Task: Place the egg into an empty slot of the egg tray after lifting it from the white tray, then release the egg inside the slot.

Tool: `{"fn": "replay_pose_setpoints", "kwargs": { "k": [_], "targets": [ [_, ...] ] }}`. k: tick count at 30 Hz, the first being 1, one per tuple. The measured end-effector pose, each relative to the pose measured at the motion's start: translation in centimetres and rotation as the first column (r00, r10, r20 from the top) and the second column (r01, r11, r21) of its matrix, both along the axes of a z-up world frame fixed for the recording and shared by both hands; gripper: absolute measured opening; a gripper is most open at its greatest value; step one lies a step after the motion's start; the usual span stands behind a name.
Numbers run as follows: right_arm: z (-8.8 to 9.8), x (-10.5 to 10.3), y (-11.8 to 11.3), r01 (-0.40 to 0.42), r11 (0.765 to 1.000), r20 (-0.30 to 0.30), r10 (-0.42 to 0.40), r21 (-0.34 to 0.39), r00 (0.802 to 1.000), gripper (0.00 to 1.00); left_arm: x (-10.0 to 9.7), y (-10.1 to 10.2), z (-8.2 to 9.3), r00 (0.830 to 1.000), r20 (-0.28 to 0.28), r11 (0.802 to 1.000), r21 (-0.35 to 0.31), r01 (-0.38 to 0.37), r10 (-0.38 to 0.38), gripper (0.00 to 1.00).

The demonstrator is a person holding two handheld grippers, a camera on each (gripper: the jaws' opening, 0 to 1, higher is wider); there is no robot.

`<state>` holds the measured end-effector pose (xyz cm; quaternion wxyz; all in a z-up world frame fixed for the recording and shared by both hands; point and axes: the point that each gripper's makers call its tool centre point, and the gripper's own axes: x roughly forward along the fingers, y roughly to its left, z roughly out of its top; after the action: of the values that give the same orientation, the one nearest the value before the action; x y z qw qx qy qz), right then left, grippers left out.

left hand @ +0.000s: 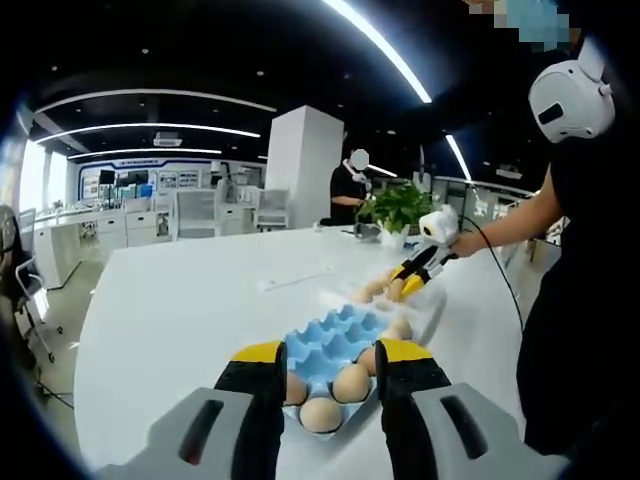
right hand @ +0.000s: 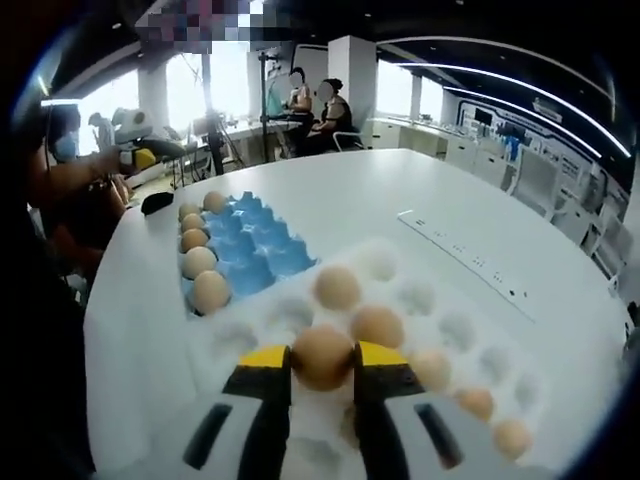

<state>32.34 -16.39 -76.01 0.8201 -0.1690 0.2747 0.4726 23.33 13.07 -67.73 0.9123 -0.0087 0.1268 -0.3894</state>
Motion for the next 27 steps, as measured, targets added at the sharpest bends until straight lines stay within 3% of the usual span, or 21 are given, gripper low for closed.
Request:
{"fn": "replay_pose_setpoints", "kwargs": {
  "k": [9, 27],
  "targets": [
    [0.6, -0.2, 0.3, -0.016, 1.000, 0.016, 0.016, -0.002, 1.000, 0.23, 0.0, -0.3, 0.0, 1.000, -0.001, 1.000, -0.004, 0.005, -0.005, 0.35],
    [1.4, -0.7, 3.6, -0.089, 0.996, 0.034, 0.088, 0.021, 0.996, 0.23, -0.1, -0.3, -0.1, 1.000, -0.004, 1.000, -0.002, 0.006, -0.006, 0.35]
  ]
}}
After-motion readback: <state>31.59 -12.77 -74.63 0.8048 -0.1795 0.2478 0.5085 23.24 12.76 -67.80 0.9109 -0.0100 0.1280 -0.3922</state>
